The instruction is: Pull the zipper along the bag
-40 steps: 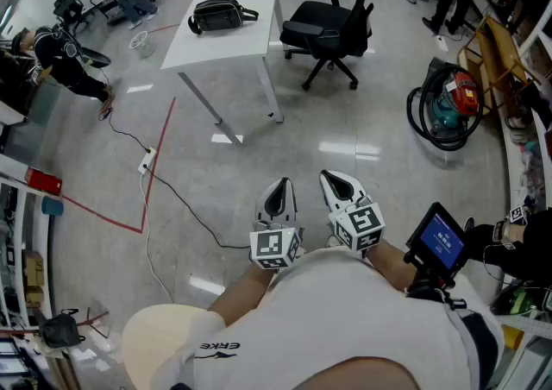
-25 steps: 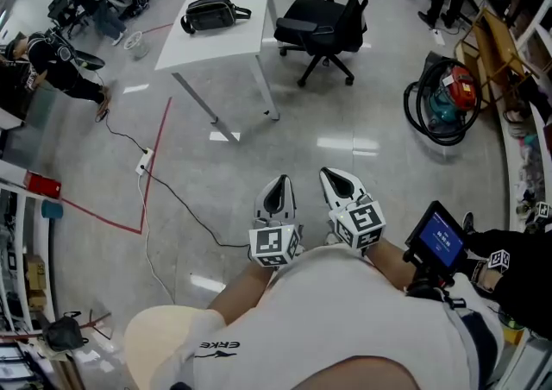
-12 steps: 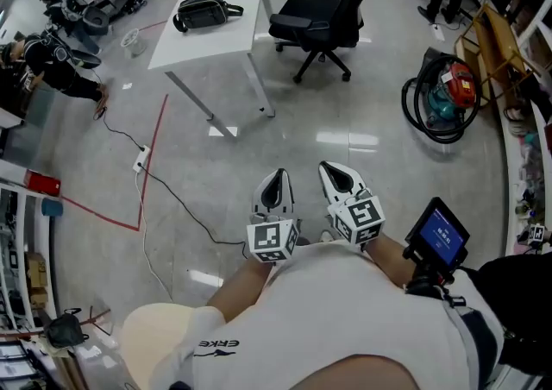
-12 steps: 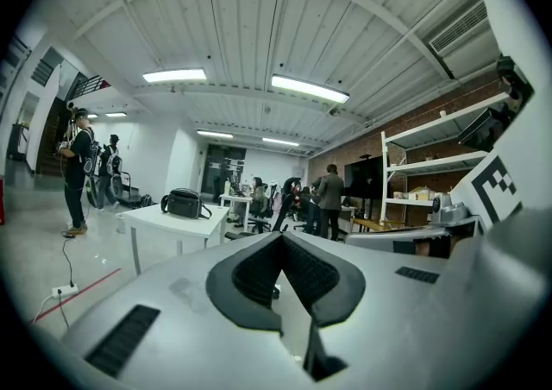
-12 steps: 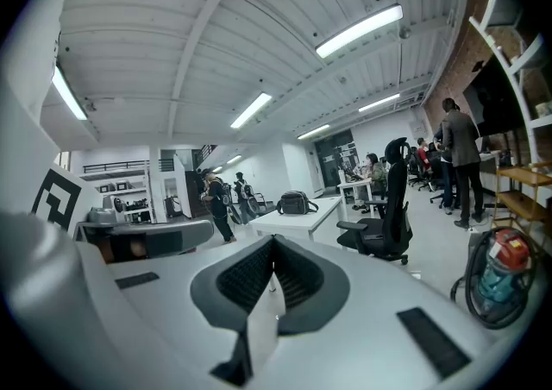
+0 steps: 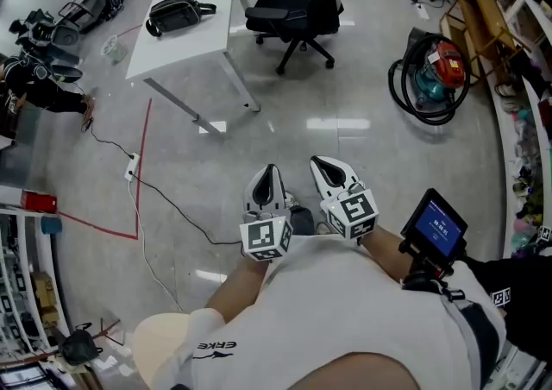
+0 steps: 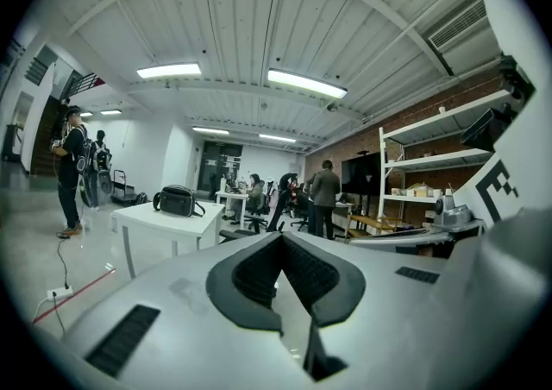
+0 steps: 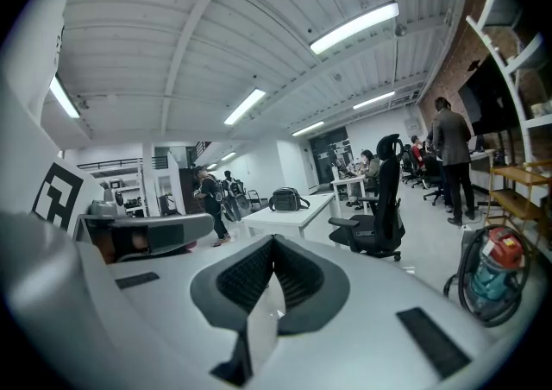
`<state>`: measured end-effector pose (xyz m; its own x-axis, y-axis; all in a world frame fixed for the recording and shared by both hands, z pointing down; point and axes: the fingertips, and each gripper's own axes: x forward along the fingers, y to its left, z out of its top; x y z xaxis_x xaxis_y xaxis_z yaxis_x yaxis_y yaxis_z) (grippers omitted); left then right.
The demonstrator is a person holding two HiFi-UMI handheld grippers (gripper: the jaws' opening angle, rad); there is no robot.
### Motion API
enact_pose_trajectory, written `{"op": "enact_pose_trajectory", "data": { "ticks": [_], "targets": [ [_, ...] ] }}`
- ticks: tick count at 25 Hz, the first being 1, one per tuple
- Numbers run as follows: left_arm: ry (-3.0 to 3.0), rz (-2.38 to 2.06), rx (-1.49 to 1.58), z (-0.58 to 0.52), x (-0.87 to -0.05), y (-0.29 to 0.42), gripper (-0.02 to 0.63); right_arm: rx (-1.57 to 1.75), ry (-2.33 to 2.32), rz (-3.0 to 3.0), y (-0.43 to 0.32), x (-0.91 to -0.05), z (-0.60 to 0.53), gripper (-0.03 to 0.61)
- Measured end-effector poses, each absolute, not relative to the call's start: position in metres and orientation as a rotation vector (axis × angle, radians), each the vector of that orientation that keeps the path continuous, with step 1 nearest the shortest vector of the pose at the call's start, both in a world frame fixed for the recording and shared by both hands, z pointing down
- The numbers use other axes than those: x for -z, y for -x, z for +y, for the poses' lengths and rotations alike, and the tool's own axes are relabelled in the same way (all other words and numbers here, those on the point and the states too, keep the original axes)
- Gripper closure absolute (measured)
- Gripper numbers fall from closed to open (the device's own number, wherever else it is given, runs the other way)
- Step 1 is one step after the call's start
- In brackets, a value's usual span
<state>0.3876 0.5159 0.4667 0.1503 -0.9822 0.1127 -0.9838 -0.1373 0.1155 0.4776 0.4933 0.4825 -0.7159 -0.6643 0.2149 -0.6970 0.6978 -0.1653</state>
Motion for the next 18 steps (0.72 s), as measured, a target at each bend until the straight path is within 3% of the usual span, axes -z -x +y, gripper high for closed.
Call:
{"op": "enact_pose_trajectory", "data": {
  "ticks": [18],
  "targets": [
    [-2.334, -1.898, -0.033, 0.366, -0.457, -0.303, 0.611, -0.3, -1.196, -2.735, -0.391, -0.467, 0.356, 0.574]
  ]
}}
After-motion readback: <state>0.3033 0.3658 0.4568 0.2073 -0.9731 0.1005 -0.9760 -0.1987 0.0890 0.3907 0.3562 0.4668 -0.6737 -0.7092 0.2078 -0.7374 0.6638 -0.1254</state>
